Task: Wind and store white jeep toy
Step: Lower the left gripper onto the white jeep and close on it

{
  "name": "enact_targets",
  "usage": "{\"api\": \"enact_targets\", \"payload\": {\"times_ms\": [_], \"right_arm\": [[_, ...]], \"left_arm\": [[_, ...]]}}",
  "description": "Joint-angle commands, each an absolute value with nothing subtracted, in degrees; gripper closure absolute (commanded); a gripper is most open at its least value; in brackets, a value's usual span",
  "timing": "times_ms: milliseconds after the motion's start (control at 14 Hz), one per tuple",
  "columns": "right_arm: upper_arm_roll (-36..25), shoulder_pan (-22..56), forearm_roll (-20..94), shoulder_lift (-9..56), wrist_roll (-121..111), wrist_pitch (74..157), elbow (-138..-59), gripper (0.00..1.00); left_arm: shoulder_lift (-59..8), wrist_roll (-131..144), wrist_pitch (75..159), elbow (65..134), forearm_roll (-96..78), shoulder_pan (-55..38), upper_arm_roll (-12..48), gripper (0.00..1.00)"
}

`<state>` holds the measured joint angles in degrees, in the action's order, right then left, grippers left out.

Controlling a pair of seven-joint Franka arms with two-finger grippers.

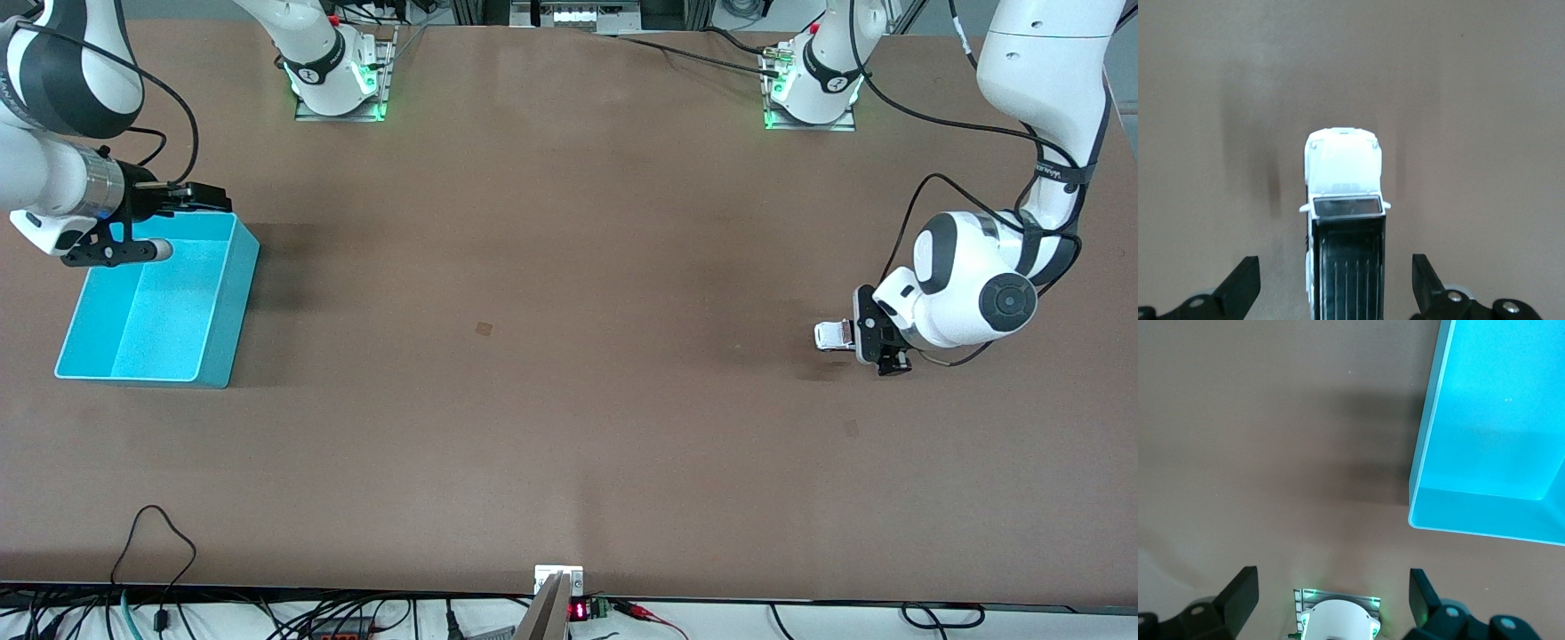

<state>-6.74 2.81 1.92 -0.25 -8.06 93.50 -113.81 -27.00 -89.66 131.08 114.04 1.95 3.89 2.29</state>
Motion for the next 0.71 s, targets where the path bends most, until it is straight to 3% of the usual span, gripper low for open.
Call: {"api": "enact_targets", "payload": {"times_ms": [0,641], "right_arm": [[-6.4,3.4,1.5,-2.2,-6.9,94.5,-115.8,0.00],[-6.4,3.7,1.5,-1.9,-6.9,93.8,-115.2,0.00]], "left_arm": [[-25.1,-93.0,133.1,116.9,1.9,4.5,2.8,0.00],[-24.8,-94.3,134.8,119.2,1.8,6.1,2.9,0.00]]}}
